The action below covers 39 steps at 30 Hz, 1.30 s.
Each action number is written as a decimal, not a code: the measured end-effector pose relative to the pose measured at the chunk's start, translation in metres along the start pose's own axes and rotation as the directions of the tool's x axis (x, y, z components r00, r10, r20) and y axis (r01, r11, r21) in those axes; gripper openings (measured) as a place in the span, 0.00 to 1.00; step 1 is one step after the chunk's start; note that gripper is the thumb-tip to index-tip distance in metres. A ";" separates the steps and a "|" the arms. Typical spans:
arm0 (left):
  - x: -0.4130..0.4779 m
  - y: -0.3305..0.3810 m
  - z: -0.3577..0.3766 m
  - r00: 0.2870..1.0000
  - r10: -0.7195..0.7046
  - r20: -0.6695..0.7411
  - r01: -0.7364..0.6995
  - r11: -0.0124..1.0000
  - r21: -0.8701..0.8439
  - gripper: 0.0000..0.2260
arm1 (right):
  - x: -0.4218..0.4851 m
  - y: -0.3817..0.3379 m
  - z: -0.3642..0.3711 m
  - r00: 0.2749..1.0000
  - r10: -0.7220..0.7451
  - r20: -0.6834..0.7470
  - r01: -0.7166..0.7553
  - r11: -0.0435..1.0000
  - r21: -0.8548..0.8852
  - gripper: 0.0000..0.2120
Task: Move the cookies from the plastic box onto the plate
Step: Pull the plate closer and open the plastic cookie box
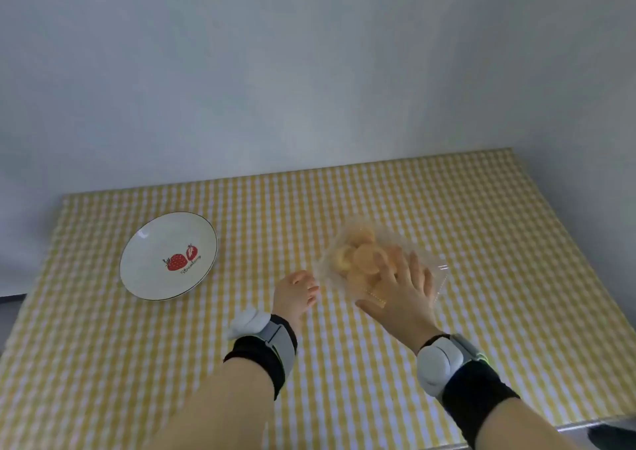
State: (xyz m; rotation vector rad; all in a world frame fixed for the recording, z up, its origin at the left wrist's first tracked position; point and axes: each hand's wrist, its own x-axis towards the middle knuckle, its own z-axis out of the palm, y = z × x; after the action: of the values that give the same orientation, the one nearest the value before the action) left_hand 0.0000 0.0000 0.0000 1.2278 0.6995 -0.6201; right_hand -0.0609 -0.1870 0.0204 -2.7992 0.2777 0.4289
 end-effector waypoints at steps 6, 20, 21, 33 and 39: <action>0.027 0.013 0.003 1.000 0.009 -0.029 -0.005 0.992 0.125 0.06 | 0.017 -0.015 0.009 0.995 0.078 -0.066 -0.085 0.990 -0.112 0.46; -0.001 -0.022 -0.054 0.992 -0.130 0.003 0.130 0.986 -0.104 0.07 | 0.019 -0.023 0.004 0.983 -0.179 0.031 0.181 0.954 -0.239 0.49; -0.008 -0.026 -0.061 0.992 -0.127 -0.017 0.124 0.984 -0.125 0.07 | 0.019 -0.028 0.003 0.974 -0.222 0.053 0.228 0.942 -0.248 0.49; -0.007 0.008 -0.138 0.929 -0.094 -0.357 -0.059 0.917 -0.394 0.08 | 0.016 -0.048 0.004 0.957 -0.274 -0.091 0.255 0.950 -0.178 0.41; 0.029 0.046 -0.169 0.900 -0.003 -0.435 -0.217 0.863 -0.456 0.14 | 0.016 -0.052 0.007 0.969 -0.178 -0.171 0.168 0.983 -0.074 0.38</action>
State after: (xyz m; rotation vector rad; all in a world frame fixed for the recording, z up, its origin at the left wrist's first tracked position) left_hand 0.0290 0.1736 -0.0247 0.9076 1.0699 -0.0489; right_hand -0.0360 -0.1386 0.0225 -2.8921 0.0570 0.1493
